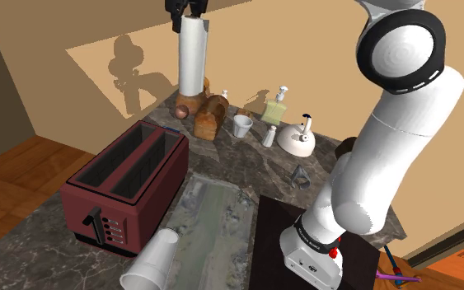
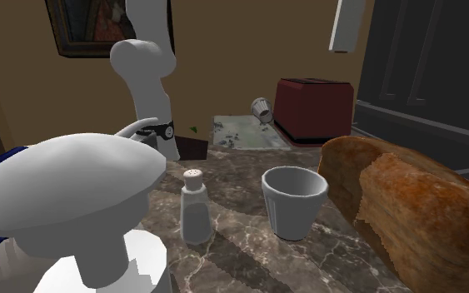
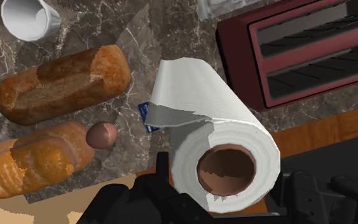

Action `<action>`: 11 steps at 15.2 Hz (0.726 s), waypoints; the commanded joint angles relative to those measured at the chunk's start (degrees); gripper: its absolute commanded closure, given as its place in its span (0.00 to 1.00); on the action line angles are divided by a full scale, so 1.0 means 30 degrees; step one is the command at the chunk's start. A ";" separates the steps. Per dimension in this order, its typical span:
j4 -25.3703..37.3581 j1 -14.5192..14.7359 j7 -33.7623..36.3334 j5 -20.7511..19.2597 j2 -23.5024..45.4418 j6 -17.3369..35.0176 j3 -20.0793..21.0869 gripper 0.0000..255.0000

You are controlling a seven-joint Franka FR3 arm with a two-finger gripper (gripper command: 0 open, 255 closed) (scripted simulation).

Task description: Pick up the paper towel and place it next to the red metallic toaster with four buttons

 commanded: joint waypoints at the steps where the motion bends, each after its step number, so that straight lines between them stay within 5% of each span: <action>1: 0.1372 0.0443 0.0752 -0.0077 0.1023 -0.0387 0.0317 1.00; 2: 0.2179 0.0670 0.1093 -0.0122 0.1593 -0.0644 0.0458 1.00; 11: -0.2233 0.0656 0.1251 -0.0108 0.0180 0.2351 0.0450 1.00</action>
